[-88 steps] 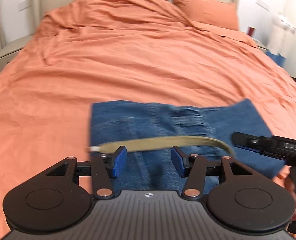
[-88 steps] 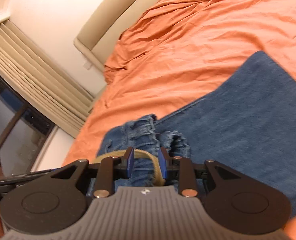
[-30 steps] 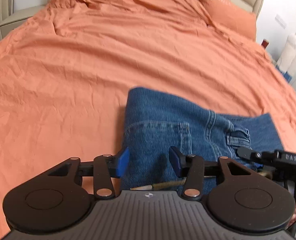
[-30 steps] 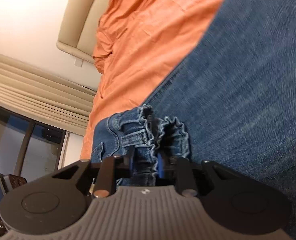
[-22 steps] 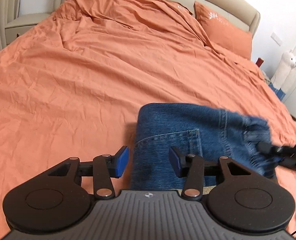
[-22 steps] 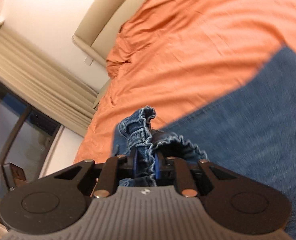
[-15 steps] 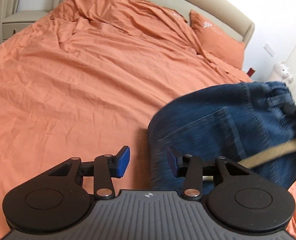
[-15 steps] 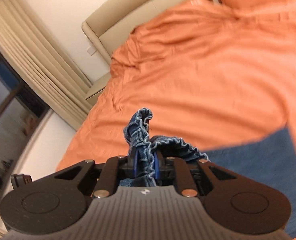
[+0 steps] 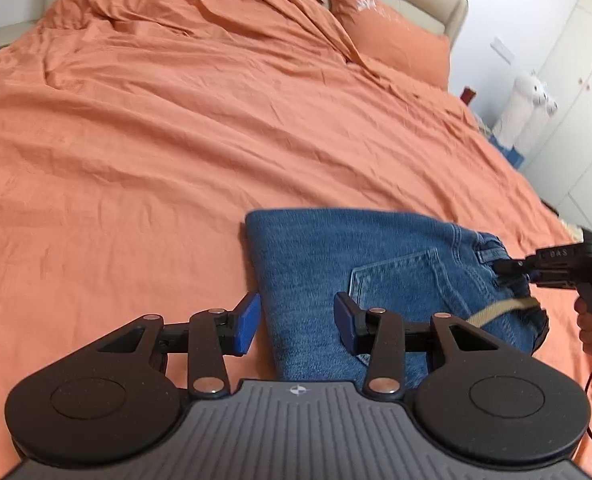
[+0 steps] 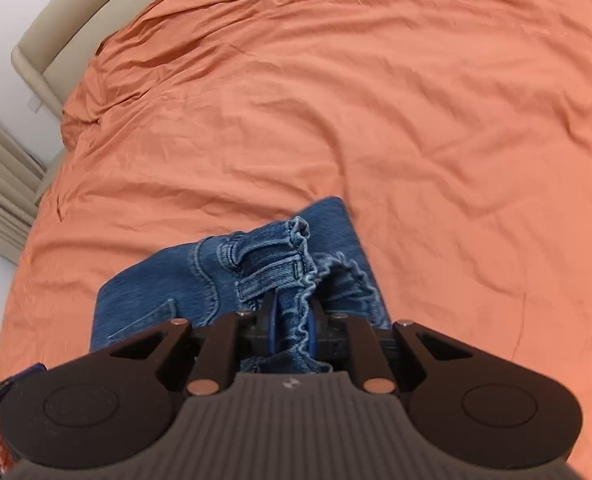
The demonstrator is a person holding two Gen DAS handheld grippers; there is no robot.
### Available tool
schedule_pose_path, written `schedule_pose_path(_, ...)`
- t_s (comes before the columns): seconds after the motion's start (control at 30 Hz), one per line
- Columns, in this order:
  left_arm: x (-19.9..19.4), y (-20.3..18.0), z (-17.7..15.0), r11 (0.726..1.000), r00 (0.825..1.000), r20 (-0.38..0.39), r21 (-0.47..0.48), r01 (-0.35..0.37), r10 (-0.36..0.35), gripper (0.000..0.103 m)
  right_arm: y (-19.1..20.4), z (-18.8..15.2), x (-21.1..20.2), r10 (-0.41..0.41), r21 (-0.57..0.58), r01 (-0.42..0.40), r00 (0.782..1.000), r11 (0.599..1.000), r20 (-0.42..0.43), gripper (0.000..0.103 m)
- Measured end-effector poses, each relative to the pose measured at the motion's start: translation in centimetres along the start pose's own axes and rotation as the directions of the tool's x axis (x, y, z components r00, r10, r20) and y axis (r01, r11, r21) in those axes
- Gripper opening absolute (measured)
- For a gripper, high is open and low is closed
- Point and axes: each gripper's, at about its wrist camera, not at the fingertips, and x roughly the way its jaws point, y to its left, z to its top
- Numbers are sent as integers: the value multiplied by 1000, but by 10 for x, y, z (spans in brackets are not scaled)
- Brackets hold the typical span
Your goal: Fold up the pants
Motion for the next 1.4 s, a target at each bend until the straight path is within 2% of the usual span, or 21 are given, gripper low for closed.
schedule_pose_path(0.1, 14, -2, -5, 1000, 999, -36, -1, -14, 14, 49, -6, -3, 20, -31, -1, 31, 999, 1000, -19, 10)
schedule_pose_path(0.17, 18, -1, -8, 999, 998, -52, -11, -33, 33, 49, -6, -5, 27, -73, -13, 73, 997, 997, -15, 19)
schedule_pose_path(0.23, 16, -1, -10, 999, 998, -57, -11, -39, 38, 48, 1, -8, 24, -99, -50, 99, 995, 994, 8, 21)
schedule_pose_path(0.33, -1, -8, -15, 999, 998, -42, 23, -48, 49, 48, 17, -19, -3, -120, -125, 136, 984, 983, 131, 25)
schedule_pose_path(0.47, -25, -30, -30, 993, 997, -76, 119, -6, 15, 50, 16, -54, -52, -77, -69, 102, 951, 992, 299, 30)
schedule_pose_path(0.6, -51, -54, -52, 979, 994, -107, 204, 23, -1, 62, 21, -102, -79, -46, -23, 60, 918, 998, 393, 31)
schedule_pose_path(0.7, -63, -68, -72, 970, 992, -122, 241, 37, -7, 66, 25, -132, -80, -69, -12, 82, 905, 997, 419, 31)
schedule_pose_path(0.8, -65, -78, -92, 955, 990, -138, 296, 5, 38, 66, 22, -140, -74, -55, 2, 59, 916, 998, 397, 31)
schedule_pose_path(0.9, -57, -84, -109, 939, 979, -184, 345, -20, 89, 67, 24, -142, -67, -44, -46, 69, 910, 997, 413, 31)
schedule_pose_path(0.97, -50, -87, -120, 926, 971, -208, 376, -31, 117, 67, 18, -144, -58, -57, -18, 71, 913, 997, 403, 30)
schedule_pose_path(1.07, -39, -86, -128, 922, 965, -199, 378, -86, 172, 67, 2, -144, -40, -81, 41, 71, 935, 997, 346, 29)
schedule_pose_path(1.13, -34, -87, -129, 925, 967, -177, 365, -110, 184, 66, -1, -144, -36, -78, 41, 68, 937, 997, 341, 29)
schedule_pose_path(1.17, -32, -88, -129, 923, 966, -162, 361, -132, 202, 65, -1, -144, -35, -78, 31, 72, 936, 997, 342, 28)
schedule_pose_path(1.2, -29, -89, -128, 921, 964, -153, 359, -153, 219, 60, -1, -144, -35, -78, 22, 75, 936, 997, 343, 28)
schedule_pose_path(1.23, -27, -91, -127, 914, 960, -150, 370, -168, 237, 40, -2, -145, -34, -76, 21, 74, 936, 997, 345, 28)
schedule_pose_path(1.3, -26, -97, -125, 883, 947, -160, 430, -187, 279, 25, -4, -145, -33, -69, 26, 64, 936, 998, 346, 28)
schedule_pose_path(1.33, -29, -101, -125, 861, 943, -155, 472, -190, 293, 22, -5, -144, -34, -66, 28, 60, 936, 998, 345, 28)
schedule_pose_path(1.4, -33, -112, -127, 788, 932, -138, 583, -197, 335, 20, -5, -143, -34, -63, 28, 57, 938, 998, 340, 28)
